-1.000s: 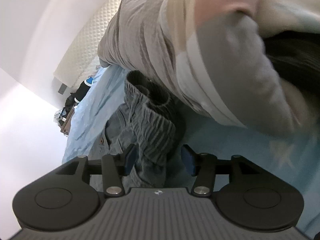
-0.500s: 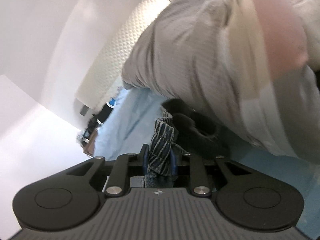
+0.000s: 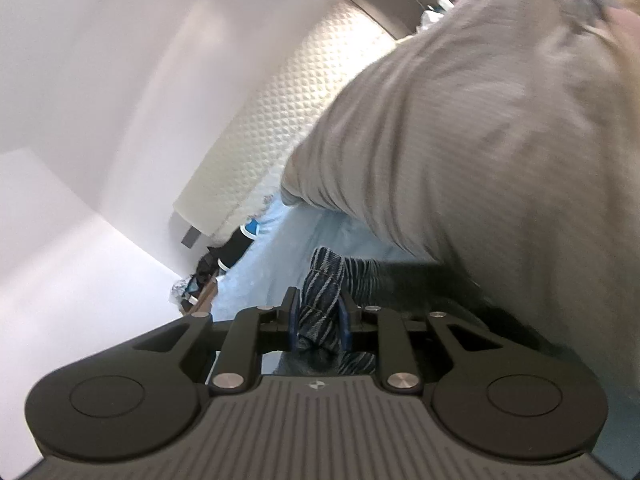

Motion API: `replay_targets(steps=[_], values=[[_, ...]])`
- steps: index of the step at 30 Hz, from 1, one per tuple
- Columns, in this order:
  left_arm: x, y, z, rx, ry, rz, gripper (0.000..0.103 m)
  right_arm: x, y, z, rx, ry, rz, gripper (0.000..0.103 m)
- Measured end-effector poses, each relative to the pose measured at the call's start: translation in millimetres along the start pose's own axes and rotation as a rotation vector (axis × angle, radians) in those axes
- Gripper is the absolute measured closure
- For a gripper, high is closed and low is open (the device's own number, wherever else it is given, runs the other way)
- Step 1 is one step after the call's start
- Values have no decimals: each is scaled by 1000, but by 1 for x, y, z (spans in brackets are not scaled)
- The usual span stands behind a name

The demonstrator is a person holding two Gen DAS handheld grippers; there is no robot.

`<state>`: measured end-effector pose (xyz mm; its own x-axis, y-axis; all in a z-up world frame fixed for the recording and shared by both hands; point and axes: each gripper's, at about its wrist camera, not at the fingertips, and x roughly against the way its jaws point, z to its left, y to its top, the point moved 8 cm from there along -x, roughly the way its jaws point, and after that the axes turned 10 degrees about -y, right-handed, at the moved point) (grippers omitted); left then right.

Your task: Fold clothes

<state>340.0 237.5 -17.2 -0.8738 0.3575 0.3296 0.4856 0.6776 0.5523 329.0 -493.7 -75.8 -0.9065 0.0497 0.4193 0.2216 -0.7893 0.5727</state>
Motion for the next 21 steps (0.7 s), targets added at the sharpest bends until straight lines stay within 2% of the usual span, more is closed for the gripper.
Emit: replay_targets(steps=[5, 9, 13, 17, 19, 20, 21], values=[[-66, 33, -13, 8, 11, -9, 102, -54, 21, 26, 2, -7, -19, 82], [-131, 50, -8, 7, 63, -1, 102, -109, 34, 37, 38, -41, -29, 82], [-196, 48, 8, -24, 144, 40, 102, -162, 38, 36, 84, -86, -29, 82], [-249, 27, 30, -65, 223, 101, 101, -212, 28, 21, 147, -143, -1, 81], [-265, 16, 39, -64, 241, 132, 97, -228, 17, 13, 188, -161, 30, 79], [-265, 12, 38, -63, 234, 137, 91, -232, 13, 12, 213, -165, 42, 78], [-265, 7, 38, -62, 226, 141, 79, -236, 8, 10, 238, -169, 53, 75]])
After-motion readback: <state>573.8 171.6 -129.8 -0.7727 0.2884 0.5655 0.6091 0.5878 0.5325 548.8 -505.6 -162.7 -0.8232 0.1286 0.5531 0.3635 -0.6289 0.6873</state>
